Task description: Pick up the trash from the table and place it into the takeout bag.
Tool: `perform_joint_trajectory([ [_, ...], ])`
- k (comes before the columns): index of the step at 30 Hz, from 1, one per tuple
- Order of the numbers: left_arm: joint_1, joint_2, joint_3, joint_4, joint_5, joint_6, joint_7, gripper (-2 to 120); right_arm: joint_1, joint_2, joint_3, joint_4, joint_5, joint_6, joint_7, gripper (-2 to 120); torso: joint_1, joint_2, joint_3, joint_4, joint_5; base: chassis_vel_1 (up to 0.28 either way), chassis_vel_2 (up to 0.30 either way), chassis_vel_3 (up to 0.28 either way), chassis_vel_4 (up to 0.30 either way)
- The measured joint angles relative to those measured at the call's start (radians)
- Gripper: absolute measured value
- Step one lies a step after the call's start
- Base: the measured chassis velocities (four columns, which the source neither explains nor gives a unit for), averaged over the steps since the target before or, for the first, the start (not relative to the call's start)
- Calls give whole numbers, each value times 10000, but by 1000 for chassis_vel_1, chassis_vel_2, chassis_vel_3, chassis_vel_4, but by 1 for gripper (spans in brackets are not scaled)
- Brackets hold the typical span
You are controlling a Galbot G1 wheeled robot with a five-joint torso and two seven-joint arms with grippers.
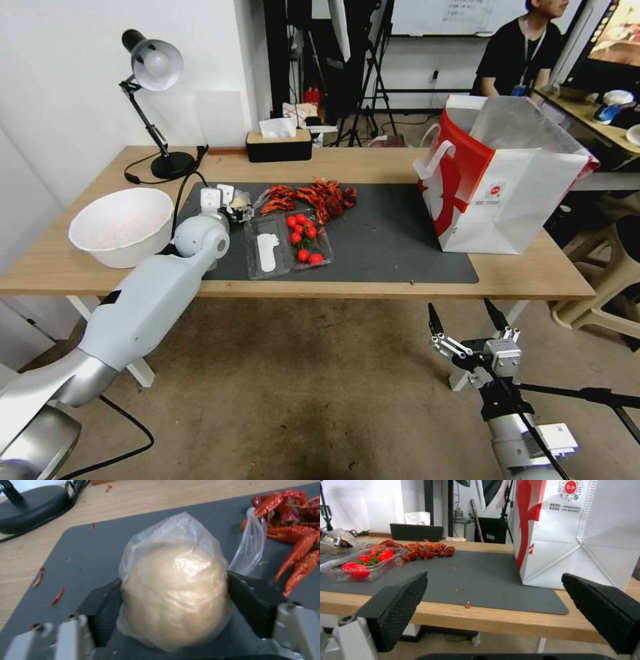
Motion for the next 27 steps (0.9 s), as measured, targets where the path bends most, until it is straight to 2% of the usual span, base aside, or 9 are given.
perform_joint_trajectory([
  [2, -9, -20, 18, 40, -45, 110, 0, 63, 8, 8, -11, -7, -7, -2, 1, 100, 0, 0, 0, -1, 0, 0, 0, 0, 0],
  [11, -10, -52, 25, 105, -47, 113, 12, 37, 26, 10, -13, -23, -9, -6, 7, 100, 0, 0, -1, -1, 1, 0, 0, 0, 0],
  [14, -15, -50, 18, 149, -89, 74, 105, 19, 44, 13, -14, -29, -9, -8, 8, 100, 0, 0, -1, 0, 1, 0, 0, 0, 0],
  [20, 100, 49, -18, 121, -129, -295, 352, 7, 71, 20, -47, -38, -10, -15, 12, 100, 0, 0, -1, 0, -1, 0, 0, 0, 0],
  [22, 160, 160, -149, -87, -158, -1247, 921, 6, 88, 13, -68, -39, -18, -28, 13, 100, 0, 0, 1, 0, -3, 0, 0, 0, 0],
  [23, 160, 160, -149, -87, -158, -1247, 921, 6, 88, 13, -68, -39, -18, -28, 13, 100, 0, 0, 1, 0, -3, 0, 0, 0, 0],
  [24, 103, 213, -192, -144, -208, -1786, 1294, 6, 99, -2, -71, -34, -20, -35, 17, 100, 0, 0, 0, 0, -1, 0, 0, 0, 0],
  [26, -186, 375, -250, -337, -632, -2960, 2701, 6, 105, -13, -80, -3, -28, -53, 21, 100, 1, 0, 0, -1, 1, 0, 0, 0, 0],
  [27, -186, 375, -250, -337, -632, -2960, 2701, 6, 105, -13, -80, -3, -28, -53, 21, 100, 1, 0, 0, -1, 1, 0, 0, 0, 0],
])
